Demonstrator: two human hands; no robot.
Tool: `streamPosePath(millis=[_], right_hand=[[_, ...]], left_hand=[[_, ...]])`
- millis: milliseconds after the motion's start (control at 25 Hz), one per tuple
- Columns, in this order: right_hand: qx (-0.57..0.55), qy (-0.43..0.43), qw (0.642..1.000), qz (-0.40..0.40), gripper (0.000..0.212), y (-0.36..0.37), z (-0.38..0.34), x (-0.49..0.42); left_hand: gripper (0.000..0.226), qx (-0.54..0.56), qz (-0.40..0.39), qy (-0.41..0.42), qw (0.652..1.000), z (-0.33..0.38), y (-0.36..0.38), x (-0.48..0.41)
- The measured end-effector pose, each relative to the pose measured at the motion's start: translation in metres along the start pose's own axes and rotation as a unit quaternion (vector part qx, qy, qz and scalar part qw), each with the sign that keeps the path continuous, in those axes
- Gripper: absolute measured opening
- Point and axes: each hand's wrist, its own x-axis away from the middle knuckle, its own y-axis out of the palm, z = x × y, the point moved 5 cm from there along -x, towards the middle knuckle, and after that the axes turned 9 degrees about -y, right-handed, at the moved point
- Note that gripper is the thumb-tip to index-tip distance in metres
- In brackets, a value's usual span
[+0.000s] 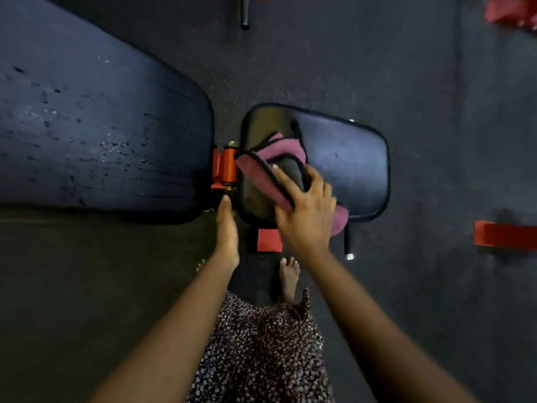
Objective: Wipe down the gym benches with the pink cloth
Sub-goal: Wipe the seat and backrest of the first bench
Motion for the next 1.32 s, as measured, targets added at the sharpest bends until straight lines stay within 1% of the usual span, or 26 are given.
streamPosePath(millis=[40, 80, 120, 160, 200, 280, 320, 400, 440, 600, 680, 720, 800, 840, 880, 960, 1040, 1080, 1120, 1200, 1280, 1320], right_hand=[[0.041, -0.055, 0.998, -0.014, 0.059, -0.003, 0.006, -0.027], [0.062, -0.087, 0.993, -0.040, 0.057, 0.011, 0.024, -0.043], [0.084, -0.123, 0.986, -0.078, 0.055, 0.025, 0.032, -0.070], [0.111, -0.151, 0.973, -0.134, 0.054, 0.041, 0.039, -0.090], [0.149, -0.180, 0.957, -0.169, 0.055, 0.052, 0.036, -0.113], [0.202, -0.222, 0.917, -0.261, 0.061, 0.079, 0.029, -0.149], [0.206, -0.234, 0.905, -0.290, 0.063, 0.088, 0.030, -0.156], [0.230, -0.276, 0.881, -0.307, 0.062, 0.098, 0.027, -0.161], [0.227, -0.305, 0.874, -0.302, 0.060, 0.098, 0.023, -0.158], [0.198, -0.413, 0.827, -0.326, 0.058, 0.099, 0.003, -0.109], [0.179, -0.465, 0.812, -0.303, 0.058, 0.099, 0.002, -0.076], [0.175, -0.481, 0.811, -0.285, 0.058, 0.098, 0.002, -0.063], [0.165, -0.496, 0.806, -0.278, 0.060, 0.096, 0.007, -0.040], [0.165, -0.502, 0.801, -0.282, 0.062, 0.095, 0.011, -0.030], [0.165, -0.511, 0.791, -0.293, 0.061, 0.092, 0.013, -0.019], [0.156, -0.519, 0.770, -0.336, 0.053, 0.078, 0.013, -0.001], [0.142, -0.481, 0.759, -0.414, 0.050, 0.064, 0.019, 0.001], [0.120, -0.456, 0.763, -0.442, 0.051, 0.044, 0.016, 0.008], [0.102, -0.424, 0.779, -0.451, 0.054, 0.038, 0.022, 0.005], [0.047, -0.402, 0.807, -0.431, 0.057, 0.001, 0.012, 0.010], [-0.016, -0.390, 0.832, -0.395, 0.058, -0.040, -0.008, 0.006], [-0.036, -0.393, 0.840, -0.373, 0.057, -0.059, -0.022, 0.000]], left_hand=[[0.061, 0.049, 0.010, 0.001, 0.999, 0.002, 0.004, 0.003], [0.049, 0.084, 0.004, 0.007, 0.996, 0.002, 0.010, 0.000], [0.042, 0.116, -0.008, 0.010, 0.993, 0.003, 0.018, -0.001], [0.039, 0.148, -0.015, 0.009, 0.989, 0.003, 0.026, 0.000], [0.037, 0.176, -0.016, 0.011, 0.984, 0.003, 0.030, -0.001], [0.037, 0.249, 0.008, 0.004, 0.968, -0.002, 0.036, -0.007], [0.041, 0.288, 0.016, 0.001, 0.958, -0.004, 0.040, -0.009], [0.054, 0.355, 0.027, 0.012, 0.935, -0.010, 0.045, -0.013], [0.058, 0.386, 0.032, 0.022, 0.921, -0.012, 0.047, -0.014], [0.059, 0.471, 0.072, 0.076, 0.876, -0.013, 0.049, -0.014], [0.059, 0.508, 0.066, 0.095, 0.854, -0.014, 0.049, -0.009], [0.060, 0.521, 0.047, 0.104, 0.846, -0.016, 0.050, -0.008], [0.061, 0.515, 0.014, 0.117, 0.849, -0.020, 0.043, -0.005], [0.058, 0.504, 0.017, 0.110, 0.856, -0.025, 0.038, -0.001], [0.054, 0.497, 0.029, 0.096, 0.862, -0.032, 0.030, 0.002], [0.048, 0.464, 0.092, 0.061, 0.879, -0.052, 0.007, 0.023], [0.046, 0.390, 0.134, 0.046, 0.910, -0.063, -0.014, 0.047], [0.045, 0.357, 0.144, 0.036, 0.922, -0.074, -0.024, 0.075], [0.044, 0.316, 0.148, 0.033, 0.937, -0.079, -0.028, 0.082], [0.041, 0.243, 0.182, 0.057, 0.951, -0.086, -0.048, 0.127], [0.036, 0.194, 0.218, 0.085, 0.953, -0.079, -0.067, 0.171], [0.033, 0.188, 0.227, 0.106, 0.950, -0.071, -0.077, 0.194]])
